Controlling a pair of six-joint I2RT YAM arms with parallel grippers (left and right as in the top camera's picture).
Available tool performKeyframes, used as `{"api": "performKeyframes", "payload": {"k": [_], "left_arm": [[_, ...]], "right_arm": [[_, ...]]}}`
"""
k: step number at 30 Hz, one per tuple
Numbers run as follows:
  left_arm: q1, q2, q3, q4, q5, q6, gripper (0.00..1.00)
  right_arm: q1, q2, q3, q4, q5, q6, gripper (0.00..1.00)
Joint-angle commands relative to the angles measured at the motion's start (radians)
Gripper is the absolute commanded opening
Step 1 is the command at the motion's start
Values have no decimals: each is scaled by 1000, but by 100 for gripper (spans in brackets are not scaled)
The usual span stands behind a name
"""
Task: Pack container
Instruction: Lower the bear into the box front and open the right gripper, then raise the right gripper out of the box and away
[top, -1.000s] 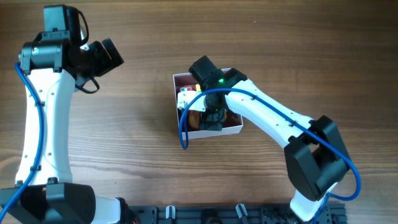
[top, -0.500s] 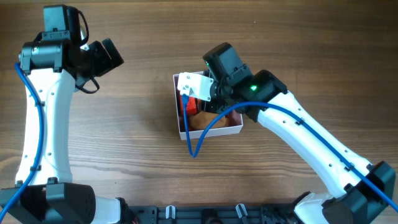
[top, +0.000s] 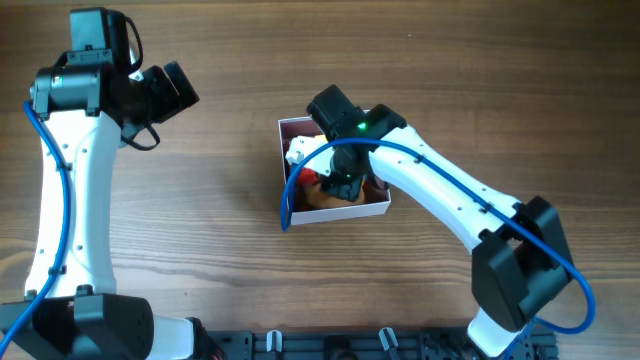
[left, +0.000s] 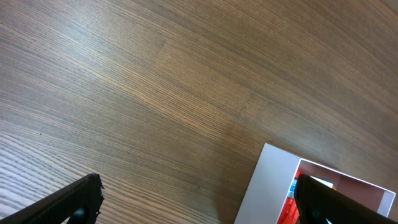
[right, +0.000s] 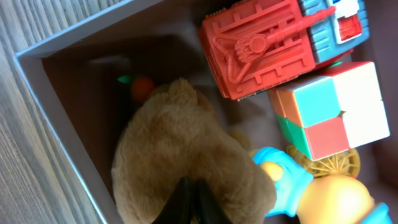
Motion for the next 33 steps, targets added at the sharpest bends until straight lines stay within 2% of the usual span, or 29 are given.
{"api": "performKeyframes", "payload": {"k": [1, 4, 8, 14, 22, 27, 28, 30, 32, 33], "left_arm": [[-3, 4, 3, 3, 12, -13, 100], [-3, 4, 3, 3, 12, -13, 100], [-3, 4, 3, 3, 12, -13, 100], [-3, 4, 3, 3, 12, -13, 100], [-3, 4, 3, 3, 12, -13, 100], [-3, 4, 3, 4, 12, -13, 100], [-3, 4, 3, 5, 11, -13, 100], [-3, 4, 3, 7, 12, -13, 100], [-3, 4, 3, 7, 11, -13, 100], [-3, 4, 3, 7, 11, -13, 100]], "right_arm": [[-10, 90, 0, -5, 68, 22, 5], [-38, 149, -19, 5, 153, 79, 5], [-74, 213, -29, 5, 166, 151, 4], [-80, 190, -16, 12, 166, 161, 4], [-79, 21, 85, 4, 159, 182, 4], [-95, -154, 93, 126, 159, 333, 5], [-107, -192, 93, 153, 158, 371, 6], [-153, -266, 93, 197, 159, 464, 19], [-211, -316, 93, 210, 158, 534, 26], [-240, -332, 93, 211, 159, 556, 37]]}}
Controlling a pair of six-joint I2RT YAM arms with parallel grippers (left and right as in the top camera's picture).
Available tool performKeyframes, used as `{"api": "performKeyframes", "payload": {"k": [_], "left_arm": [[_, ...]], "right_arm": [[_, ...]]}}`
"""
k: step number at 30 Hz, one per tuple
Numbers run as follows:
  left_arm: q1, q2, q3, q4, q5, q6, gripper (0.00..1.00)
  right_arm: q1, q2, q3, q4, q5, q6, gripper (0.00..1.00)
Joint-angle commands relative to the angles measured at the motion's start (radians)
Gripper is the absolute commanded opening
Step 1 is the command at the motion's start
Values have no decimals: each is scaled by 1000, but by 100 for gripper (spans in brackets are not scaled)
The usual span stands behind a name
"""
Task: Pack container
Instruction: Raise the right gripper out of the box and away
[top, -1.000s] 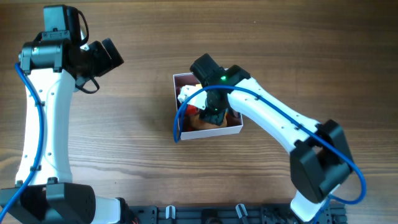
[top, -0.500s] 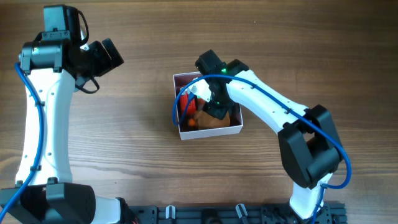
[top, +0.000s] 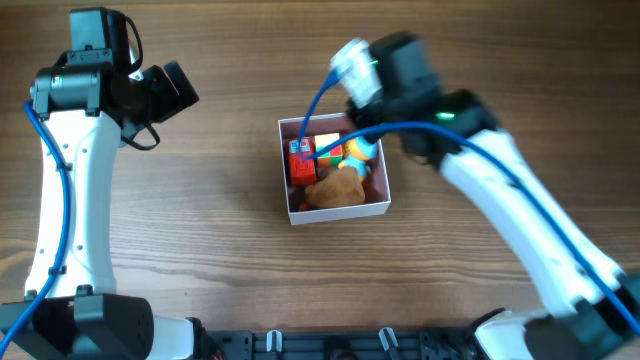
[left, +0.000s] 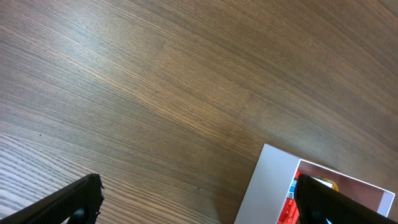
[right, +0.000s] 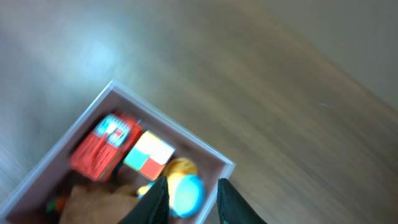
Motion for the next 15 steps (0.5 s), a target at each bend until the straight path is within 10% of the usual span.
{"api": "performKeyframes", "payload": {"k": [1, 3, 4, 15], "left_arm": [[-3, 4, 3, 10, 12, -13, 100], [-4, 4, 3, 23, 12, -13, 100], [-10, 4, 3, 40, 12, -11, 100], [-127, 12, 3, 252, -18, 148, 100]], "right_arm": [[-158, -105, 20, 12, 21, 196, 48], [-236, -112, 20, 13, 20, 258, 94], [-280, -112, 19, 16, 16, 280, 100], [-586, -113, 11, -24, -9, 364, 100]]}}
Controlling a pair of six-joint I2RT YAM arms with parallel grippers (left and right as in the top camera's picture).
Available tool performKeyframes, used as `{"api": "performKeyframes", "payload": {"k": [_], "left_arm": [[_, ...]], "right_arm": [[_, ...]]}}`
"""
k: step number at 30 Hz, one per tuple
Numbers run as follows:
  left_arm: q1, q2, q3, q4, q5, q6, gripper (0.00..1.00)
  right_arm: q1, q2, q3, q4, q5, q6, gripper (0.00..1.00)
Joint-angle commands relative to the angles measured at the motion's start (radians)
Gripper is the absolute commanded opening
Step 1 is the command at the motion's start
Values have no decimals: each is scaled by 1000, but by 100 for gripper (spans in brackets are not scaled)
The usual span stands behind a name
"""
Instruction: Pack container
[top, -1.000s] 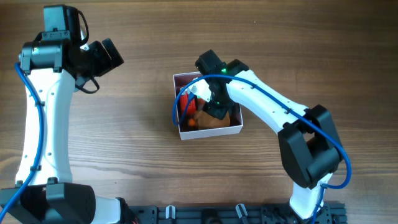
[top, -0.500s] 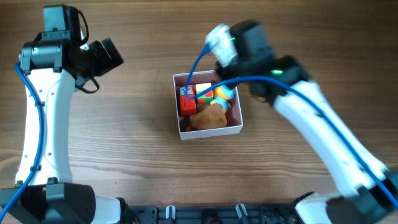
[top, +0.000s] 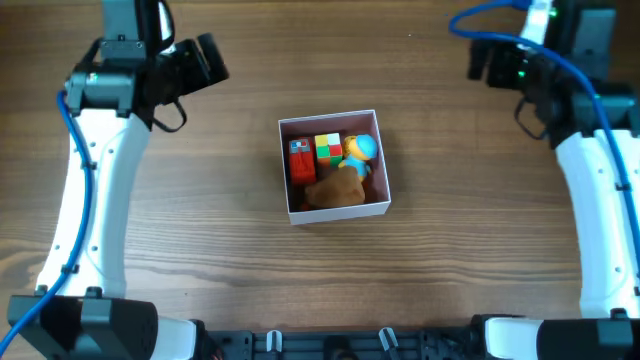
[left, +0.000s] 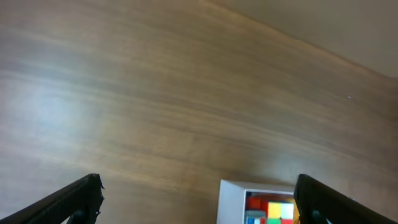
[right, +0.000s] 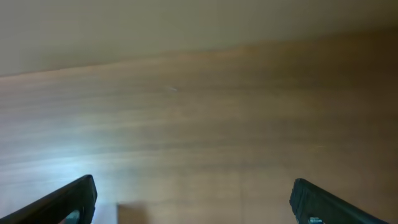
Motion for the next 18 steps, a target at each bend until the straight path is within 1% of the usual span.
{"api": "performKeyframes", "payload": {"k": [1, 3, 5, 8, 11, 13, 15, 18], "left_arm": [[0, 6, 4, -21, -17, 117, 100], [-3, -9, 4, -69, -16, 127, 100], [-15, -26, 2, -107, -17, 128, 100], [-46, -60, -19, -114, -26, 127, 100], [-87, -129, -87, -89, -85, 119, 100], [-114, -222, -192, -34, -104, 103, 100], [-122, -298, -277, 6, -104, 99, 100], [-124, -489, -475, 85, -99, 87, 100]], "right_arm": [[-45, -8, 0, -86, 4, 32, 100], [-50, -30, -22, -122, 40, 32, 100], [-50, -74, -74, -120, 48, 34, 100], [-50, -198, -200, -87, 48, 64, 100], [-50, -375, -366, -20, 57, 69, 100], [-50, -524, -483, -3, 91, 70, 100], [-50, -623, -555, -5, 109, 69, 100], [-50, -827, -682, -45, 117, 69, 100]]}}
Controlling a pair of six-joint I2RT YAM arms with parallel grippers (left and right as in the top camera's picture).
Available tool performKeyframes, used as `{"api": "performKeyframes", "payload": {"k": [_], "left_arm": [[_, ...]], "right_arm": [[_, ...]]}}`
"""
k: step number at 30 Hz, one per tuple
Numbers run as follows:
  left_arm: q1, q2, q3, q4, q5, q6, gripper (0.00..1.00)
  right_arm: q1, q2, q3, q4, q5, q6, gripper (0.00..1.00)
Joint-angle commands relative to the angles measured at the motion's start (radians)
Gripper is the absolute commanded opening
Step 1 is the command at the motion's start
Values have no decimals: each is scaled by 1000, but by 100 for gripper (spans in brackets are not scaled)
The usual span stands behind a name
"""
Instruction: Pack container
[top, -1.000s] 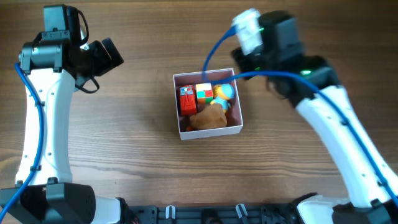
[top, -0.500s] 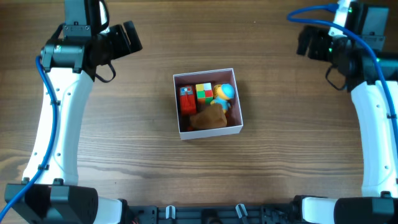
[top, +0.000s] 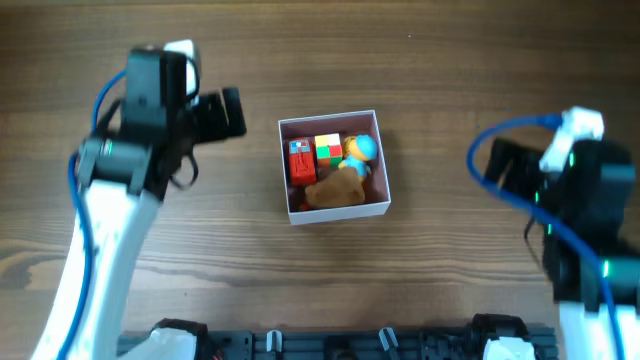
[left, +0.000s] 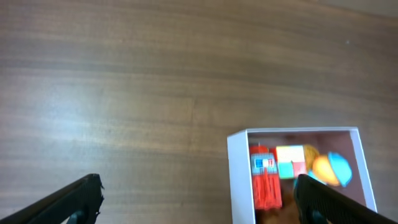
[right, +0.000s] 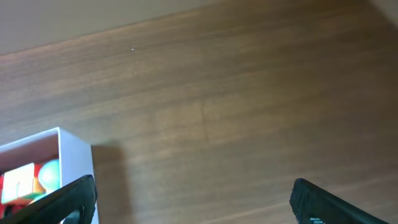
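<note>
A white box (top: 338, 211) sits mid-table. It holds a red toy truck (top: 301, 160), a coloured cube (top: 328, 148), a blue-and-orange toy (top: 358, 150) and a brown plush (top: 335, 190). My left gripper (top: 232, 113) hangs left of the box, apart from it. In its wrist view the left gripper (left: 199, 202) is open and empty, with the box (left: 238, 174) and truck (left: 266, 183) ahead. My right gripper (top: 497, 165) is well to the right of the box. The right gripper (right: 193, 202) is open and empty over bare wood, with the box (right: 74, 162) at the left edge.
The wooden table (top: 200, 250) runs all round the box. A dark rail (top: 330, 345) with fixtures lies along the near edge. Blue cables loop from both arms, the right one (top: 480, 175) near the gripper.
Both arms have moved from the far side of the table toward the near side. The left gripper now faces the box from closer, and the right sits lower at the right. Both remain open.
My right gripper was shut down inside the box against the brown plush while the left hung open at the left. Then the right was above the box, jaws a little apart, plush left inside. Then both arms stood far back, open. Now both hang beside the filled box.
</note>
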Motion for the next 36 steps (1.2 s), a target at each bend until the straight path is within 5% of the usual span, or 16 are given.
{"api": "performKeyframes", "payload": {"k": [1, 10, 31, 36], "left_arm": [[-2, -245, -236, 83, -20, -24, 100], [-2, -649, -560, 224, -72, -23, 100], [-2, -652, -560, 110, -72, -24, 100], [-2, -652, -560, 110, -72, -24, 100]], "right_arm": [[-1, -197, -132, -42, 47, 19, 100], [-1, -409, -220, -48, 78, 62, 100], [-1, -406, -220, -57, 76, 60, 100], [21, -530, -292, 7, -70, -21, 100]]}}
